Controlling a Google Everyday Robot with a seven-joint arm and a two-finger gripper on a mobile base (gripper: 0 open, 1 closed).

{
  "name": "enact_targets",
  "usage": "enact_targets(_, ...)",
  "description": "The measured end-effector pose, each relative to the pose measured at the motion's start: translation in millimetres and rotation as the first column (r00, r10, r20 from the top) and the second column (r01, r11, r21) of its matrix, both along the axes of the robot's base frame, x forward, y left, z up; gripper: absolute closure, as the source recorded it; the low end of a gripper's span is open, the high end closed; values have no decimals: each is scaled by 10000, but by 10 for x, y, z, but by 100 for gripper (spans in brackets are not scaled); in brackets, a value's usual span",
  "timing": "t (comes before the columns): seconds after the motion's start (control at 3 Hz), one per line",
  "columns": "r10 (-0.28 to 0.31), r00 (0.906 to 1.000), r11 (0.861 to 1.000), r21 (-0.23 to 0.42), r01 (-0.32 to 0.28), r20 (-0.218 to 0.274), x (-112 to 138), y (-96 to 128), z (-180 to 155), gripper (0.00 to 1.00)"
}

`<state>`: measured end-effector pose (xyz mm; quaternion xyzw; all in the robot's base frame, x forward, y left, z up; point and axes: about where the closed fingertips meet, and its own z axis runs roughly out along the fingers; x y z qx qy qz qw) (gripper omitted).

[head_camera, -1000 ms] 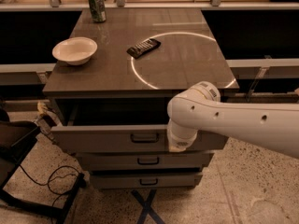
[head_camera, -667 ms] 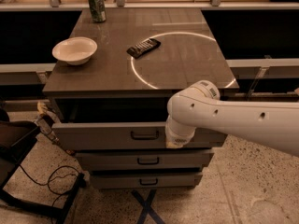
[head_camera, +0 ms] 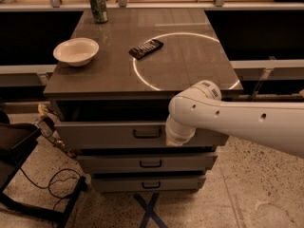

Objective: Close top drawer

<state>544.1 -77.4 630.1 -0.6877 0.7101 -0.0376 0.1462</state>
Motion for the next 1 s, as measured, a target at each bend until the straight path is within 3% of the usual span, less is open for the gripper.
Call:
enact_targets(0.67, -215, 9986, 9987, 468, 192, 489, 263, 13, 141, 100)
enact_targets(1.0, -215, 9986, 9987, 468, 192, 489, 263, 13, 141, 100)
